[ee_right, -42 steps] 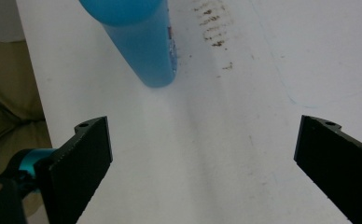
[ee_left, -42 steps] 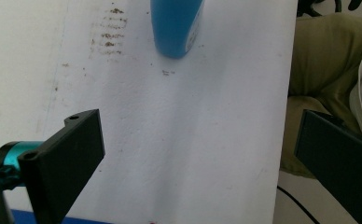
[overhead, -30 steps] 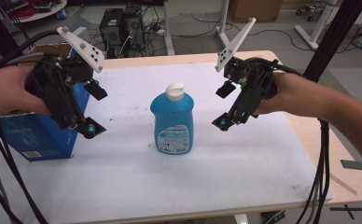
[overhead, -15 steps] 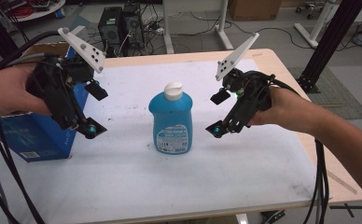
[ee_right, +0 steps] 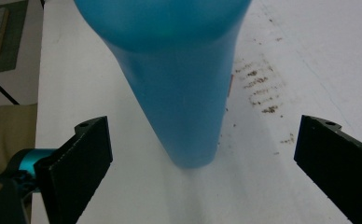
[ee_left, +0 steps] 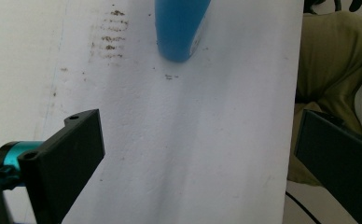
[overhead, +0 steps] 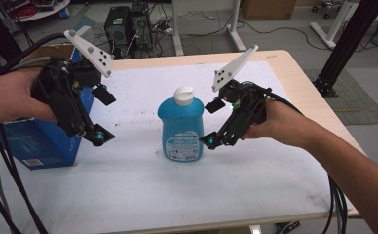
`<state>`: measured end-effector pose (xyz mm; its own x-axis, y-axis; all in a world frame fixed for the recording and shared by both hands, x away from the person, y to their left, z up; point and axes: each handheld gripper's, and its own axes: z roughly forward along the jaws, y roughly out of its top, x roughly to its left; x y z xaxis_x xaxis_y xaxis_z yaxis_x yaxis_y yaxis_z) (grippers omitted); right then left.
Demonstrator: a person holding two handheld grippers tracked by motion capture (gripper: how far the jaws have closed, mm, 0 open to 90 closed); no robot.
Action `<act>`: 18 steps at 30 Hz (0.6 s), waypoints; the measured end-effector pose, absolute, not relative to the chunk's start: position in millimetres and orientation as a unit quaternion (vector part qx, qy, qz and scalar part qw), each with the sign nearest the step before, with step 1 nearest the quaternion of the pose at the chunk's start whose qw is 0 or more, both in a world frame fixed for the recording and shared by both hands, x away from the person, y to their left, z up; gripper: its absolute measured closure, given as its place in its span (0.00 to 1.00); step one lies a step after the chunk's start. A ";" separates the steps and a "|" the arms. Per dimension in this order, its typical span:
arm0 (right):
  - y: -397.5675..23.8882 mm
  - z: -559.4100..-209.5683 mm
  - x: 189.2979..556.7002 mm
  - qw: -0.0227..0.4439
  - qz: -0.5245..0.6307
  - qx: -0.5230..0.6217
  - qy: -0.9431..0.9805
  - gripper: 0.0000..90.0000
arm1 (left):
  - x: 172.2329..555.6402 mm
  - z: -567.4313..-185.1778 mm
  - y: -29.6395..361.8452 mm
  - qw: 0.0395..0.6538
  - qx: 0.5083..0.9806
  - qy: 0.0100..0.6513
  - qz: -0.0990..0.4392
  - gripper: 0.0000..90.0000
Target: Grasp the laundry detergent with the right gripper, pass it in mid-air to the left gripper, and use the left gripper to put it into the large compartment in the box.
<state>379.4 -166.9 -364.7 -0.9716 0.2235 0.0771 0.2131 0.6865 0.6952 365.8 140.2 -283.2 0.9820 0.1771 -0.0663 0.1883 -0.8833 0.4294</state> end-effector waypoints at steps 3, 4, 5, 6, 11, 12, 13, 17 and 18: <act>-163.2 -368.2 380.5 0.003 0.380 0.118 0.917 0.04 | 366.6 -283.3 140.2 0.223 0.970 0.094 -0.013 0.02; -161.2 -370.5 381.6 0.000 0.384 0.117 0.916 0.04 | 366.7 -283.4 139.9 0.223 0.970 0.094 -0.012 0.02; -160.1 -371.5 381.6 0.000 0.385 0.116 0.915 0.04 | 366.7 -283.4 139.9 0.223 0.970 0.094 -0.012 0.02; -159.0 -372.7 381.8 0.001 0.388 0.112 0.915 0.04 | 366.5 -283.7 139.7 0.225 0.970 0.095 -0.013 0.02; -153.6 -377.6 381.8 -0.002 0.398 0.110 0.911 0.04 | 366.8 -283.9 140.4 0.225 0.969 0.099 -0.013 0.02; -151.5 -380.4 382.8 -0.003 0.405 0.109 0.908 0.04 | 366.3 -284.0 140.8 0.227 0.969 0.099 -0.013 0.02; -150.4 -381.9 382.9 -0.005 0.408 0.112 0.906 0.04 | 366.3 -284.0 140.8 0.227 0.969 0.099 -0.013 0.02; -147.3 -385.6 383.4 -0.007 0.419 0.110 0.901 0.04 | 366.2 -285.1 141.8 0.224 0.969 0.099 -0.013 0.02; -146.4 -386.7 383.5 -0.006 0.420 0.108 0.901 0.04 | 366.2 -285.6 142.1 0.225 0.969 0.100 -0.014 0.02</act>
<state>383.5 -146.4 -386.7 -0.9767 0.1888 0.1018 0.1993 0.6236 0.7559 366.2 142.1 -285.6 0.9794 0.1885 -0.0722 0.2010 -0.8790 0.4325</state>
